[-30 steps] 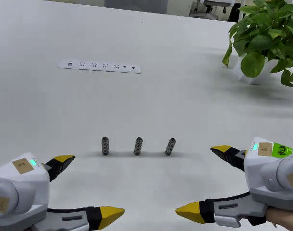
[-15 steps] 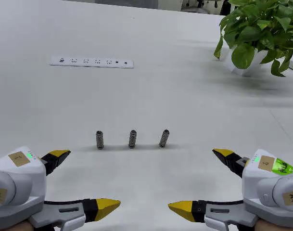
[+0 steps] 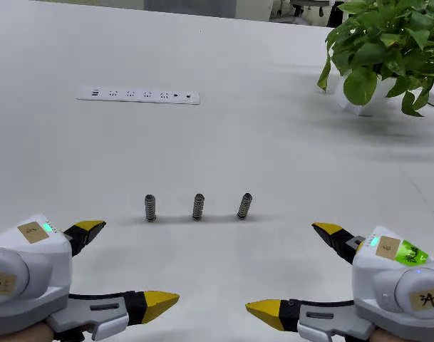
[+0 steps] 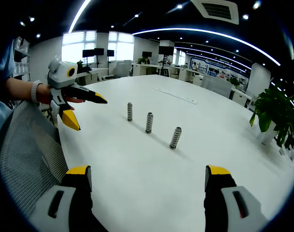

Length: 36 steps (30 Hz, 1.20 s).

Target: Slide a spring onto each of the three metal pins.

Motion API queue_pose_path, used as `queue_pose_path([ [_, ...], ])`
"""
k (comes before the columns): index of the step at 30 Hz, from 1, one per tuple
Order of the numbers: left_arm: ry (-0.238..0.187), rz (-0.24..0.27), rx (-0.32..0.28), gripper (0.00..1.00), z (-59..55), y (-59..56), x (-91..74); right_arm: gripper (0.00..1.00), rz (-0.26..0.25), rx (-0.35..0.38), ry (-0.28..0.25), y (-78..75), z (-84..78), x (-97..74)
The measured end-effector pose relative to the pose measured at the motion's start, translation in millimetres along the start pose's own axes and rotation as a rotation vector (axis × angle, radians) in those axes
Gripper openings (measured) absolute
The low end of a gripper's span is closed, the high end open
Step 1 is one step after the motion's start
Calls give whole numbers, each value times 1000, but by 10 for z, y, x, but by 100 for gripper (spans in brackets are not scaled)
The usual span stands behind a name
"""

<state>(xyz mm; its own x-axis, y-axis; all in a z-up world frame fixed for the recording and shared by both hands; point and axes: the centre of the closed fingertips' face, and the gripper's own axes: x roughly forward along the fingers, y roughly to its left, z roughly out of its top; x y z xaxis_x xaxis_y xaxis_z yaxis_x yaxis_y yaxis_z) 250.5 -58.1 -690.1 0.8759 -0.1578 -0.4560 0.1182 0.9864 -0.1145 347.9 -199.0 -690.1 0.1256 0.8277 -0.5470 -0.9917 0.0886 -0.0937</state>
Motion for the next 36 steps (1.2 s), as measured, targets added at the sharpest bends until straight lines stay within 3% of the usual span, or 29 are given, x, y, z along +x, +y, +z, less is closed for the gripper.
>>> queue_pose_path([
  [17,6,-15,5,100,-12,-54,2,97,-1,10,-8,12,27,-7],
  [36,7,-14,3,100,-19,-37,-4,97,2,7,1,22,4,1],
])
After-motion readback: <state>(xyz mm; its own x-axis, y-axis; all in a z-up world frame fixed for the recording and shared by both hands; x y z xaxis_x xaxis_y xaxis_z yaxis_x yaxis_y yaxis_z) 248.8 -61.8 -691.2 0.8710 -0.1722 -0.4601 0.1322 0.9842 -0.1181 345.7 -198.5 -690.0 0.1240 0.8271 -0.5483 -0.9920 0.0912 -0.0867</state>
